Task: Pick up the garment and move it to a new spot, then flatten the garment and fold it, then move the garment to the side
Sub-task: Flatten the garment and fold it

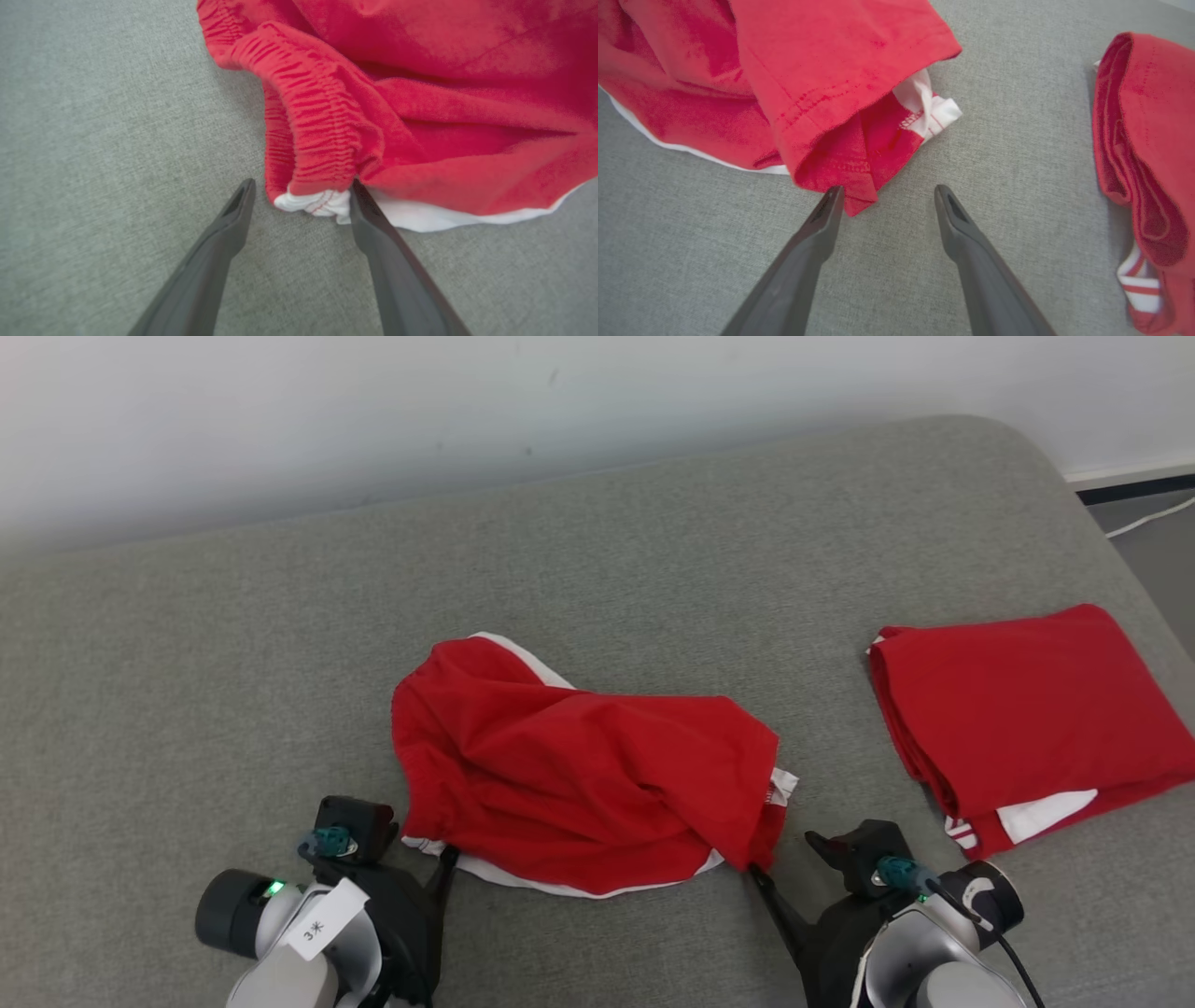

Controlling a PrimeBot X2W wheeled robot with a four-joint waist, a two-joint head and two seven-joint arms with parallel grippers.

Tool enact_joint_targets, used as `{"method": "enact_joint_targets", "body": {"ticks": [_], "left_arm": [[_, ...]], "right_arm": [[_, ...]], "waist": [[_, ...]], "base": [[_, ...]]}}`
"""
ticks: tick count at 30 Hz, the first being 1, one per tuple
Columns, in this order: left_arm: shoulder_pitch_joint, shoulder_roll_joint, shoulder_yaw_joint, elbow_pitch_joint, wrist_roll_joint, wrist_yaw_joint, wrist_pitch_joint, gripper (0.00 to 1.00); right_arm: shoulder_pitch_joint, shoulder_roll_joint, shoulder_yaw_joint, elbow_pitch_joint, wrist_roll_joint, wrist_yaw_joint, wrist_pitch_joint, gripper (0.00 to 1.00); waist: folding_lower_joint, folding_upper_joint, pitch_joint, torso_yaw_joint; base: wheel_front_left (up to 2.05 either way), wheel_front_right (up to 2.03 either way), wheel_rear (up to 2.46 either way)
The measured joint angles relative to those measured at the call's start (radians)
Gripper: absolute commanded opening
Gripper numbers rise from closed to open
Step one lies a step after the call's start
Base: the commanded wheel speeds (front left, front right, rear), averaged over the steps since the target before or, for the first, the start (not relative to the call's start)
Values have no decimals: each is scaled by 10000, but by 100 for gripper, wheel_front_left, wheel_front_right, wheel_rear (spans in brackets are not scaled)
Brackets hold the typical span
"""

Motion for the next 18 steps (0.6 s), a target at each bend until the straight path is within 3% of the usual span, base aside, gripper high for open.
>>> {"method": "enact_joint_targets", "body": {"ticks": [8,9,10,11,12,18], "left_arm": [[-436,-401,-84,552,-2,-73,-330,100],[-439,-431,-84,612,-4,-77,-385,88],[-458,-476,-79,692,-8,-119,-447,58],[-517,-525,-75,788,-12,-136,-502,16],[-595,-552,-73,855,-13,-146,-529,0],[-674,-686,50,1106,-111,-148,-924,0]], "right_arm": [[-427,75,314,489,-29,144,-25,100],[-488,73,313,571,-27,144,-29,75],[-563,71,309,671,-27,165,-38,46],[-600,65,307,717,-25,192,-82,14],[-626,67,316,746,-25,215,-121,0],[-862,163,376,777,151,263,-397,0]], "waist": [[-1,-1,271,504],[-1,-1,290,563],[-1,-2,306,616],[-1,-2,318,667],[-1,-1,327,713],[-1,-1,267,846]], "base": [[0,0,0],[0,0,0],[0,0,0],[0,0,0],[0,0,0],[0,0,0]]}}
